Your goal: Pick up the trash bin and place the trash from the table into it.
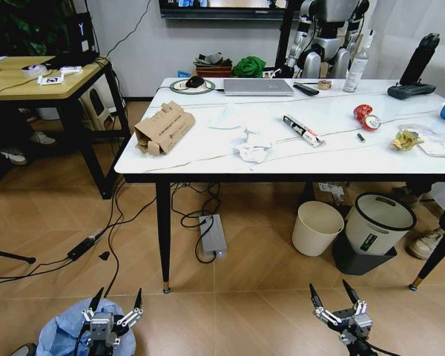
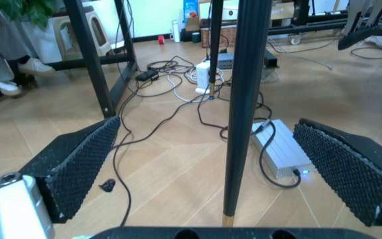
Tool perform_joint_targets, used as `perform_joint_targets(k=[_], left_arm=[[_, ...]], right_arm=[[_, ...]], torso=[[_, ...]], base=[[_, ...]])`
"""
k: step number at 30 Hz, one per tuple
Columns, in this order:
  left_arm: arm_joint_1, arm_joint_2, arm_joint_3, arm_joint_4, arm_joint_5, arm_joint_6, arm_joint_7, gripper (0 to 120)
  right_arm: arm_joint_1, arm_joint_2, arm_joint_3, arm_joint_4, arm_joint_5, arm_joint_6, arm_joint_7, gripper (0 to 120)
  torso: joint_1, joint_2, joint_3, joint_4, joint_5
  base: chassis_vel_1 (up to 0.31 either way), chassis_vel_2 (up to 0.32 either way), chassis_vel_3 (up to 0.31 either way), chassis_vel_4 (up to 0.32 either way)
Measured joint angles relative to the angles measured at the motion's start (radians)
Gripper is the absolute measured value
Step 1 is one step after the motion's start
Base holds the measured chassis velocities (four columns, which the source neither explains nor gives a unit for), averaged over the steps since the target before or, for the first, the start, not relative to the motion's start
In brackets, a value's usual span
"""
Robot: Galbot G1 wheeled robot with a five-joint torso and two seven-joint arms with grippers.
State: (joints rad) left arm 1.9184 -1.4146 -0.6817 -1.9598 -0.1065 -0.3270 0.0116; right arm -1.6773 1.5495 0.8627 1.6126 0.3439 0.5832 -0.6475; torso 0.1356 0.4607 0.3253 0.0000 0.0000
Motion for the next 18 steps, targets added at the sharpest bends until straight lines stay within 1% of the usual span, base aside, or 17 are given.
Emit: perform_joint_targets(k=[3,8,13,16,18], left_arm=[[0.002,0.001,-0.003,0.000,0.000,0.000,0.001,100],[0.005,0.006,-0.004,0.000,-0.002,-0.002,0.000,99],[0.008,0.007,-0.005,-0.009,0.007,-0.014,-0.012,100],[0.022,0.012,-0.021,-0.024,0.006,-0.007,-0.023,100],[0.036,0.023,-0.040,-0.042,-0.009,0.012,-0.032,100]], right_arm=[[0.000,0.000,-0.001,-0.002,-0.003,0.000,0.000,100],[0.000,0.004,-0.002,-0.004,-0.006,0.000,0.000,100],[0.004,0.009,-0.003,-0.004,-0.009,0.000,0.000,100],[0.008,0.015,0.000,-0.004,-0.007,0.000,0.001,100],[0.011,0.020,0.003,-0.008,-0.002,0.000,0.001,100]], torso=[[-0.004,-0.010,-0.006,0.0000,0.0000],[-0.011,-0.036,-0.025,0.0000,0.0000],[-0.017,-0.051,-0.034,-0.0001,-0.0002],[-0.019,-0.054,-0.035,0.0000,-0.0001],[-0.020,-0.054,-0.035,0.0000,-0.0003]], base=[[0.000,0.000,0.000,0.000],[0.000,0.000,0.000,0.000],[0.000,0.000,0.000,0.000],[0.000,0.000,0.000,0.000],[0.000,0.000,0.000,0.000]])
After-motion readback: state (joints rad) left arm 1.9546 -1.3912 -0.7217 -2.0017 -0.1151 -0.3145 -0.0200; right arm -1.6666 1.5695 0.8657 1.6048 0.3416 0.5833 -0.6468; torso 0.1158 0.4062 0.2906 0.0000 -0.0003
